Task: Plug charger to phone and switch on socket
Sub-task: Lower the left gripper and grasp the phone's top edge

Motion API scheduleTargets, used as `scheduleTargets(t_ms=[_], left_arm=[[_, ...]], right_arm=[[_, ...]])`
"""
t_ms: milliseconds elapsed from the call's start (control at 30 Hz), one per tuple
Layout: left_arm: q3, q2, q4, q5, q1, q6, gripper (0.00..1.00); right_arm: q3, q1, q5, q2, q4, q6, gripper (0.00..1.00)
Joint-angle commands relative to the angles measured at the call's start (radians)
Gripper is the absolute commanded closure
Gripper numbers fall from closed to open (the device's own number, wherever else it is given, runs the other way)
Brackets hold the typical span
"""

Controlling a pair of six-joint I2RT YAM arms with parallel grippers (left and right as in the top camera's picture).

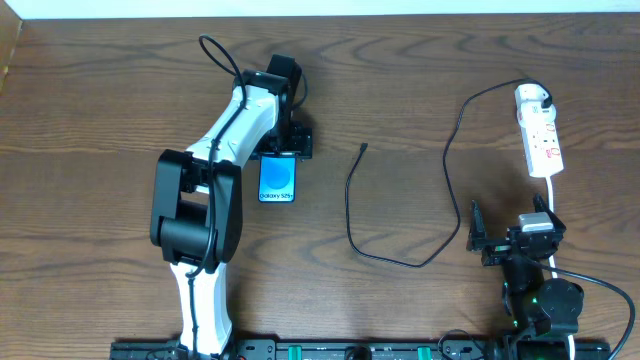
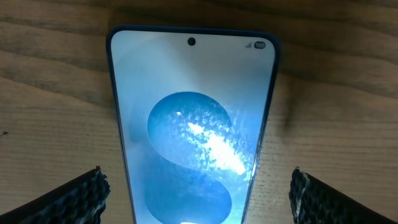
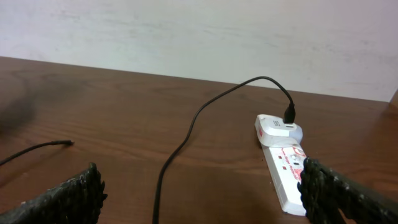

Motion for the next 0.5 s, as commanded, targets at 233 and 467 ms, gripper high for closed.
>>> scheduleTargets(t_ms=[233, 467], left_arm=[[0.011, 0.048, 0.022, -0.050, 0.009, -0.005, 0.06], [-0.034, 0.048, 0.058, -0.042, 0.014, 0.002, 0.06]], right_arm=[[-0.003, 0.003, 0.005, -0.004, -0.002, 0.011, 0.01], [-0.003, 0.003, 0.005, -0.004, -0.002, 0.011, 0.01]])
